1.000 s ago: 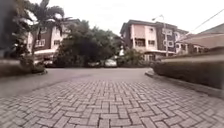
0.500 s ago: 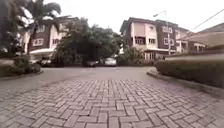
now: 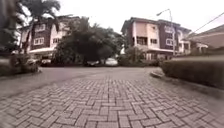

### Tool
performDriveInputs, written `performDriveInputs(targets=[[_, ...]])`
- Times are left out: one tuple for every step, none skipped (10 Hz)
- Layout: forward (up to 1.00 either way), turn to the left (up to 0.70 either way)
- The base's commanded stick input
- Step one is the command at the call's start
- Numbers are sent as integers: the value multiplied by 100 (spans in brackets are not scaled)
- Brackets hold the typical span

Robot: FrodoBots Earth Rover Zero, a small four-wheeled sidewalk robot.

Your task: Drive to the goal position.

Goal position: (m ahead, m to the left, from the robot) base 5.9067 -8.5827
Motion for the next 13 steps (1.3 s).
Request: performDriveInputs(targets=[[70,0],[70,0],[70,0],[70,0],[70,0],[70,0],[70,0],[70,0],[70,0],[70,0],[70,0],[70,0],[70,0]])
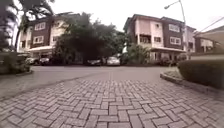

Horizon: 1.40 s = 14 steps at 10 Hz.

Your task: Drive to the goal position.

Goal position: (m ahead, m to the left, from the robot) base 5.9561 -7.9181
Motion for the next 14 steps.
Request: performDriveInputs(targets=[[70,0],[70,-3],[70,-23],[70,-35],[70,-35],[70,-35],[70,-35],[70,-35],[70,-35],[70,-35],[70,-35],[70,-35],[70,-35],[70,-28]])
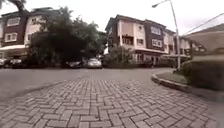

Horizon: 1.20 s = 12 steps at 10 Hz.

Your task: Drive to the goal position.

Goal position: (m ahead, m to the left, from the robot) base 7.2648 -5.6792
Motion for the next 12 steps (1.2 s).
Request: performDriveInputs(targets=[[70,-21],[70,-14],[70,0],[70,0],[70,0],[70,0],[70,0],[70,0],[70,0],[70,0],[70,0],[70,0]])
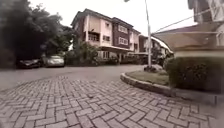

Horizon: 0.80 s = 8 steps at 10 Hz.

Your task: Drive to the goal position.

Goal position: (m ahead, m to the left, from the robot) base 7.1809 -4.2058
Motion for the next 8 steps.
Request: performDriveInputs(targets=[[70,0],[70,0],[70,0],[70,0],[70,0],[70,0],[70,0],[70,0]])
